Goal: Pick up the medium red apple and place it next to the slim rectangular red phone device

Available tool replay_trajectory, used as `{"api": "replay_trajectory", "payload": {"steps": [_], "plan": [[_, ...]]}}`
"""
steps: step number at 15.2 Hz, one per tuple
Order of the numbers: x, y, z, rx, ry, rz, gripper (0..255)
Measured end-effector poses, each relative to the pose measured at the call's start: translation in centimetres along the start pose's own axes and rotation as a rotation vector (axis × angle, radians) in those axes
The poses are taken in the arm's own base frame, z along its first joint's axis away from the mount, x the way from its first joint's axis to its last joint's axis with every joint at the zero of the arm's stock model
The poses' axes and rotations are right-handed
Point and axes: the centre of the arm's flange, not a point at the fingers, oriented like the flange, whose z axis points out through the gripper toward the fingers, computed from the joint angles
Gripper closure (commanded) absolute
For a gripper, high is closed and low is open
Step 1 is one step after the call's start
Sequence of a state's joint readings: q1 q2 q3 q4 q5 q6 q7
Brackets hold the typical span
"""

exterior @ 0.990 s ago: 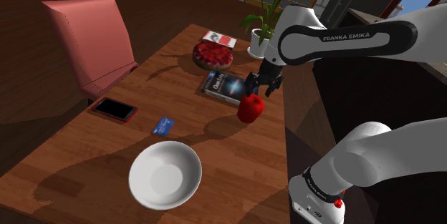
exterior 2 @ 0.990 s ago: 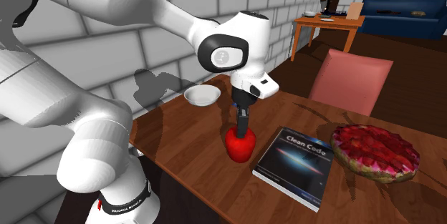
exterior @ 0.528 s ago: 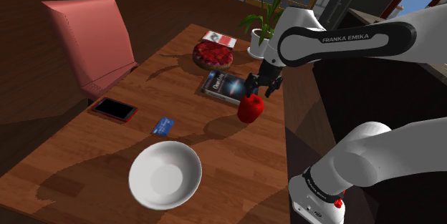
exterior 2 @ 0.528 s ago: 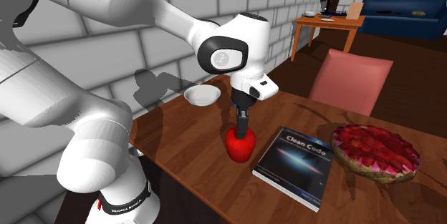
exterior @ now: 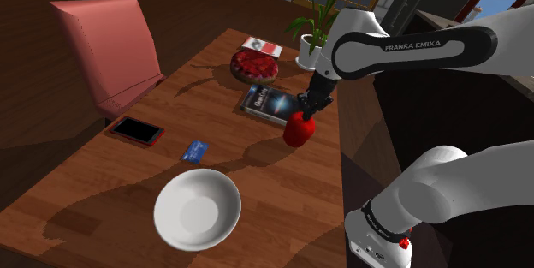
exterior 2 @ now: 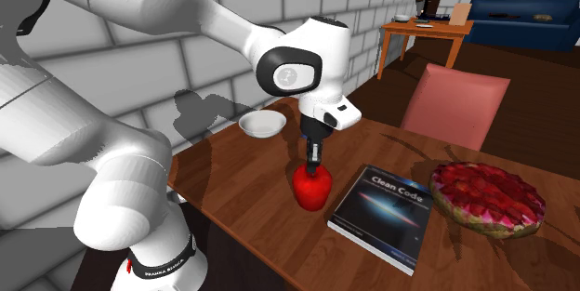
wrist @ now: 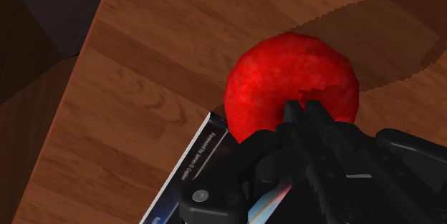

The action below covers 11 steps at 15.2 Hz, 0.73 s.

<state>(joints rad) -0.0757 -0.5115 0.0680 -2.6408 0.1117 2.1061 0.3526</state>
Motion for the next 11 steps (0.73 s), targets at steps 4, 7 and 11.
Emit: {"api": "replay_trajectory", "payload": {"steps": [4, 7, 11], "plan": [[-0.1, -0.1, -0.6, 0.0, 0.0, 0.0, 255], [-0.2, -0.2, -2.0, 0.0, 0.0, 0.0, 255], [-0.2, -0.3, -4.2, 0.0, 0.0, 0.0, 255]]}}
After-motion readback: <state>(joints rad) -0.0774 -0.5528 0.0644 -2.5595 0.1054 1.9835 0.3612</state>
